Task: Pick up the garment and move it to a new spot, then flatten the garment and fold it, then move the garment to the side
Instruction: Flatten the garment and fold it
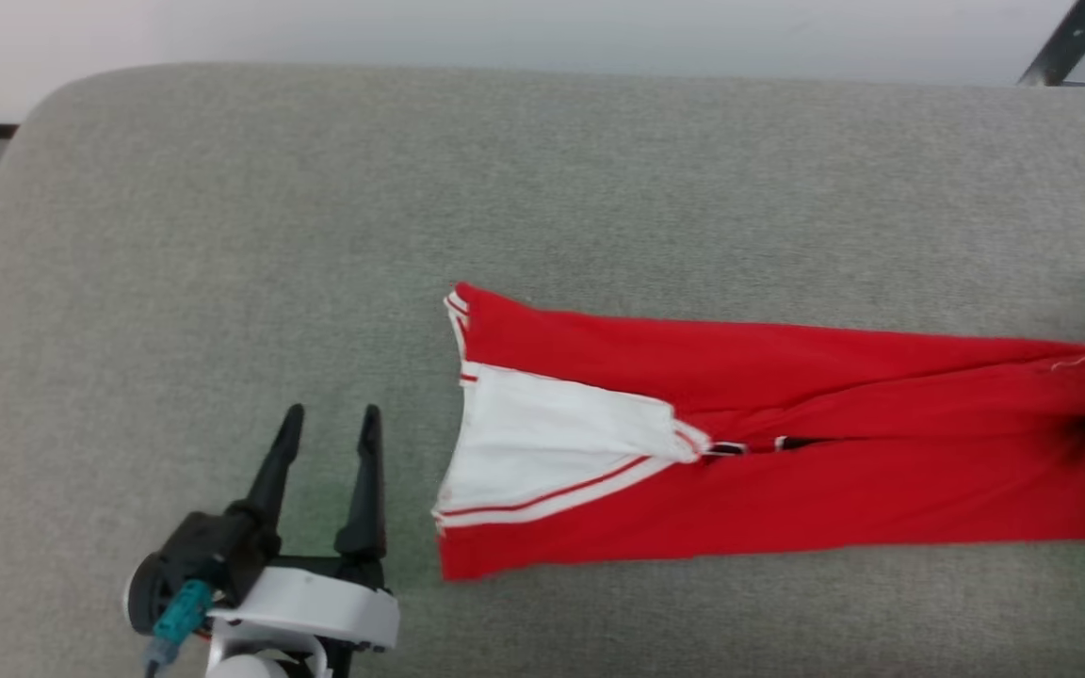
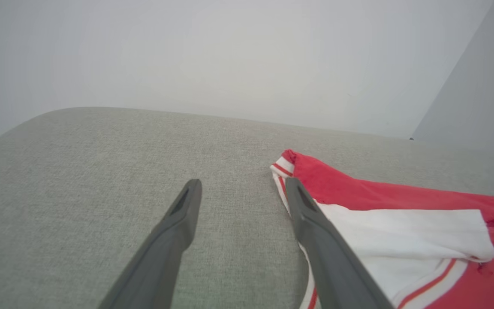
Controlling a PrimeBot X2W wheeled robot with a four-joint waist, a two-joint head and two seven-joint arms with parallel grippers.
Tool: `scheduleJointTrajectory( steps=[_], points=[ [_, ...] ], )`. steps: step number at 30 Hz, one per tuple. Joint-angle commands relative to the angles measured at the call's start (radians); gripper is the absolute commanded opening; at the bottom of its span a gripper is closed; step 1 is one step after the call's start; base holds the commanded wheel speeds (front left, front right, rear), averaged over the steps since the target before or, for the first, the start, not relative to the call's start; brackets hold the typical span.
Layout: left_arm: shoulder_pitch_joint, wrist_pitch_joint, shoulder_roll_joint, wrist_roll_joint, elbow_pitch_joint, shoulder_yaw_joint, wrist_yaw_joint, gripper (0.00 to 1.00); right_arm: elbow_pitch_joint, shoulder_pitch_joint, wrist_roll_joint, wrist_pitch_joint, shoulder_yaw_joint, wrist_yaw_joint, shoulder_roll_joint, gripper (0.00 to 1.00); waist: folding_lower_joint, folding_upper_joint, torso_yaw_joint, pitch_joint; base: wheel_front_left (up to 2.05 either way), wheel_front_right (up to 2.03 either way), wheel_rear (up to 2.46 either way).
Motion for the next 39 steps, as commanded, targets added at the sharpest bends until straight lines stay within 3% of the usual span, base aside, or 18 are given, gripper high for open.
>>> scheduleJointTrajectory(
  steps=[1, 9, 15, 23, 30, 34, 39],
  points=[
    [0.012, 0.001, -0.003, 0.006, -0.003, 0.012, -0.008, 1.0, 0.011, 0.018, -0.003, -0.012, -0.024, -0.004, -0.027, 0.0, 0.0, 0.0, -0.017, -0.005, 0.0, 0.0, 0.0],
    [0.027, 0.001, -0.018, 0.02, -0.006, 0.059, -0.037, 1.0, 0.016, 0.049, -0.052, -0.07, -0.165, -0.003, -0.131, 0.0, 0.0, 0.0, -0.067, 0.0, 0.0, 0.0, 0.0],
    [0.04, 0.001, -0.025, 0.034, 0.008, 0.075, -0.052, 1.0, 0.023, 0.054, -0.043, -0.094, -0.207, -0.003, -0.129, 0.0, 0.0, 0.0, -0.096, -0.016, 0.0, 0.0, 0.0],
    [0.058, 0.001, -0.034, 0.042, 0.035, 0.074, -0.061, 1.0, -0.163, 0.097, 0.037, -0.085, -0.002, -0.003, -0.07, 0.0, 0.0, 0.0, -0.105, -0.065, 0.0, 0.0, 0.0],
    [0.068, 0.001, -0.042, 0.026, 0.048, 0.062, -0.062, 1.0, -0.38, 0.094, 0.112, -0.032, 0.204, -0.003, 0.005, 0.0, 0.0, 0.0, -0.071, -0.084, 0.0, 0.0, 0.0],
    [0.062, 0.001, -0.044, 0.011, 0.051, 0.056, -0.058, 1.0, -0.417, 0.052, 0.139, -0.035, 0.28, -0.003, 0.069, 0.0, 0.0, 0.0, -0.046, -0.074, 0.0, 0.0, 0.0],
    [0.04, 0.001, -0.044, -0.004, 0.054, 0.039, -0.058, 1.0, -0.372, -0.009, 0.134, -0.055, 0.371, -0.003, 0.139, 0.0, 0.0, 0.0, -0.013, -0.048, 0.0, 0.0, 0.0]
  ],
)
